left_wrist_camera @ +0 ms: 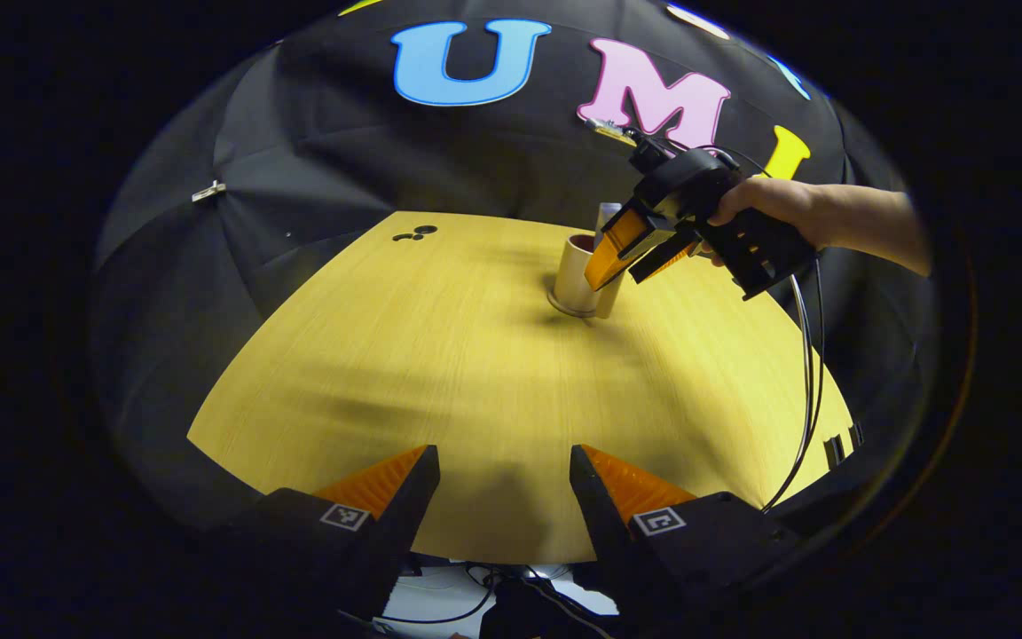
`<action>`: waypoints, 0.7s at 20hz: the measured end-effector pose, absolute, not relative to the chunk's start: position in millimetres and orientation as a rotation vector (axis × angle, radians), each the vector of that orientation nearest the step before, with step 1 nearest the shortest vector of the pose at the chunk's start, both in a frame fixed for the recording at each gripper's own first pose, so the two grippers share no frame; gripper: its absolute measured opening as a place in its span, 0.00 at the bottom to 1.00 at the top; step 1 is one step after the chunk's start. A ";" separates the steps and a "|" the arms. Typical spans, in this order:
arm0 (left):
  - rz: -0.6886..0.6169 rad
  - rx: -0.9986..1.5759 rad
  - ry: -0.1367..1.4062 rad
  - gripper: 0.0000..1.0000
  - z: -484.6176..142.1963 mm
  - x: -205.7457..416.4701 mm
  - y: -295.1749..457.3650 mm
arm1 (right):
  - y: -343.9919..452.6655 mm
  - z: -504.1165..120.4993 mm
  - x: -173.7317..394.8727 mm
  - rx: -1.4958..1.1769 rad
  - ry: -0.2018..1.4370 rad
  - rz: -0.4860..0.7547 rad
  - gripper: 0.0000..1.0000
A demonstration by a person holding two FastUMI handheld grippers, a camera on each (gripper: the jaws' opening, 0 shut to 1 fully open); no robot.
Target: Put the toothbrush and toothpaste on the desktop into the cup, then pick up the cup and place it on the coaster on the desktop.
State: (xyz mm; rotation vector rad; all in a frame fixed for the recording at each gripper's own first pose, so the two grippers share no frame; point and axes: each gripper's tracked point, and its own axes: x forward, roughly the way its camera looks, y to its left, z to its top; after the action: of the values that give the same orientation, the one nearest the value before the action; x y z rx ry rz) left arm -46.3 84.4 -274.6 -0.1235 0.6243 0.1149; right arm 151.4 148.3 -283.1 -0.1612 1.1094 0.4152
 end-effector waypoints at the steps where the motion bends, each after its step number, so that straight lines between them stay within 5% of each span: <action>1: 0.103 -0.112 0.626 0.92 -273.2 -43.9 79.8 | 140.5 -275.2 141.3 -0.144 1.093 0.414 0.99; 14: -0.069 -0.104 0.428 0.92 -162.2 32.1 -15.6 | 10.7 -154.6 43.8 0.128 0.718 0.184 0.98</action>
State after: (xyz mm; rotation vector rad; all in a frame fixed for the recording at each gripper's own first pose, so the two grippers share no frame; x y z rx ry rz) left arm 32.1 -15.6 -162.2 -0.1037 0.4284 -0.0693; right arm 43.8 10.7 -154.6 0.1280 0.7178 0.1838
